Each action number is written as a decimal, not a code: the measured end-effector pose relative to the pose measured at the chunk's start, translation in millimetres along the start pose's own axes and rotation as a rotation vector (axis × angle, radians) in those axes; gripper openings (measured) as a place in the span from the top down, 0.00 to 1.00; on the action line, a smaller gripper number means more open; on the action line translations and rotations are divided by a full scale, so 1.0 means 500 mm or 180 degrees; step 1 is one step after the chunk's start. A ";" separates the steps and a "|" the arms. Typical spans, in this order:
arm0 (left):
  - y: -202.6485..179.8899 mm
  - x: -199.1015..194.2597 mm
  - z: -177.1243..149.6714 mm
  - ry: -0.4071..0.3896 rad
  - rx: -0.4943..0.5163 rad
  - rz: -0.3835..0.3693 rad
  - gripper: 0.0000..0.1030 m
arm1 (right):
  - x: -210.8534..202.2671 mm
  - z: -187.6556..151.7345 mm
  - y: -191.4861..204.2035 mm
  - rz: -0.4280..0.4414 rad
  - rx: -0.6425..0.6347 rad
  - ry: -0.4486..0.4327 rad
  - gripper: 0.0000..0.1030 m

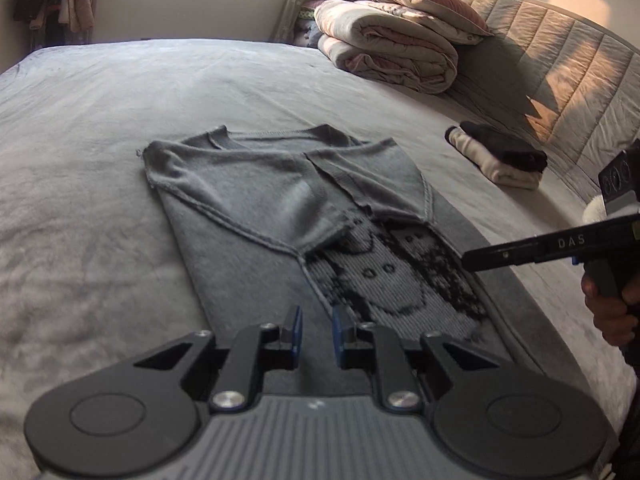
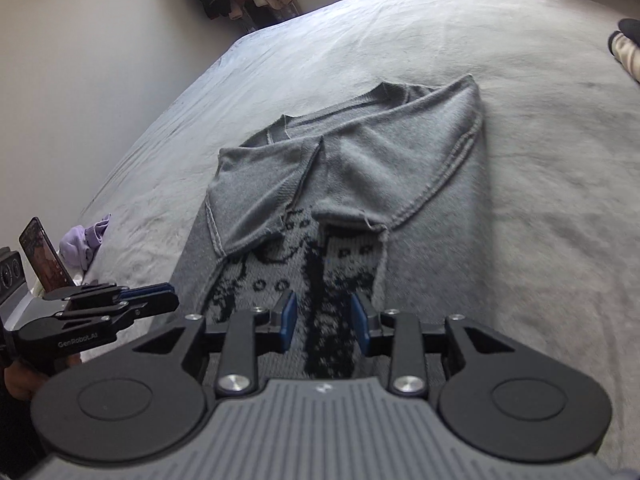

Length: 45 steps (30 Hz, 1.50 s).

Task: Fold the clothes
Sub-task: 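Move both open grippers down the sweater to the hem ribbing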

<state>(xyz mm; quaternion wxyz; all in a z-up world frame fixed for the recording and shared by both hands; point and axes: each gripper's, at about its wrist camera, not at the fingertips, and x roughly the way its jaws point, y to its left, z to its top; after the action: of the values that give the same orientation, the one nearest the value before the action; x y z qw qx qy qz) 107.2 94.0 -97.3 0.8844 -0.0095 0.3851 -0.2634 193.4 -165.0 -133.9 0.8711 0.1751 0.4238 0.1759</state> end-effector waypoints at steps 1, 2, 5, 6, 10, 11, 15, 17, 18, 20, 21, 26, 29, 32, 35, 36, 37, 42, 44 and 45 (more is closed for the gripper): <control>-0.020 -0.004 -0.017 0.0074 0.0076 0.0002 0.84 | -0.012 -0.013 -0.002 -0.0015 0.0014 0.0021 0.66; -0.040 -0.008 -0.034 0.0144 0.0153 0.0003 0.84 | -0.024 -0.028 -0.003 -0.0017 0.0028 0.0045 0.66; -0.090 -0.025 -0.074 0.0261 0.0345 -0.0028 0.84 | -0.054 -0.073 0.001 0.0004 0.0039 0.0111 0.66; -0.104 -0.031 -0.085 0.0292 0.0383 -0.0046 0.84 | -0.064 -0.089 0.004 0.0018 0.0036 0.0147 0.66; -0.147 -0.054 -0.117 0.0391 0.0449 -0.0031 0.84 | -0.095 -0.147 0.017 0.0006 0.0038 0.0269 0.66; -0.156 -0.060 -0.125 0.0412 0.0462 -0.0024 0.84 | -0.105 -0.160 0.018 0.0022 0.0060 0.0274 0.66; -0.177 -0.086 -0.159 0.0455 0.0360 -0.0094 0.84 | -0.138 -0.203 0.026 0.0127 0.0174 0.0307 0.66; -0.188 -0.098 -0.177 0.0462 0.0342 -0.0111 0.84 | -0.151 -0.227 0.036 0.0161 0.0179 0.0342 0.66; -0.194 -0.104 -0.186 0.0466 0.0327 -0.0121 0.84 | -0.155 -0.238 0.042 0.0176 0.0170 0.0365 0.66; -0.207 -0.119 -0.203 0.0466 0.0299 -0.0160 0.84 | -0.163 -0.261 0.056 0.0206 0.0141 0.0408 0.66; -0.213 -0.125 -0.212 0.0465 0.0291 -0.0174 0.84 | -0.167 -0.271 0.064 0.0214 0.0116 0.0424 0.66; -0.225 -0.156 -0.242 0.0475 0.0211 -0.0201 0.84 | -0.189 -0.303 0.088 0.0213 0.0071 0.0493 0.66; -0.230 -0.176 -0.257 0.0517 0.0156 -0.0280 0.84 | -0.200 -0.315 0.095 0.0217 0.0079 0.0564 0.66; -0.242 -0.191 -0.276 0.0591 0.0185 -0.0327 0.83 | -0.212 -0.325 0.099 0.0226 0.0082 0.0637 0.66; -0.250 -0.203 -0.291 0.0742 0.0154 -0.0465 0.83 | -0.224 -0.334 0.099 0.0242 0.0104 0.0713 0.65; -0.251 -0.210 -0.295 0.0769 0.0147 -0.0507 0.83 | -0.229 -0.336 0.099 0.0241 0.0100 0.0732 0.65; -0.253 -0.218 -0.297 0.0791 0.0142 -0.0544 0.83 | -0.235 -0.337 0.099 0.0236 0.0094 0.0743 0.65; -0.228 -0.268 -0.290 0.0693 0.0019 -0.0493 0.79 | -0.277 -0.335 0.084 0.0198 0.0109 0.0627 0.65; -0.208 -0.280 -0.282 0.0662 -0.0093 -0.0457 0.76 | -0.288 -0.331 0.071 0.0179 0.0149 0.0584 0.65; -0.197 -0.284 -0.279 0.0654 -0.0141 -0.0434 0.74 | -0.293 -0.329 0.065 0.0161 0.0165 0.0565 0.65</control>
<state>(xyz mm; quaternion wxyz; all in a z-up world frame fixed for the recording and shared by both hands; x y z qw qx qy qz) -113.7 102.1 -77.7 0.8199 -0.0281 0.4779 -0.3140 -28.2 -177.5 -115.5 0.8206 0.1920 0.4992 0.2016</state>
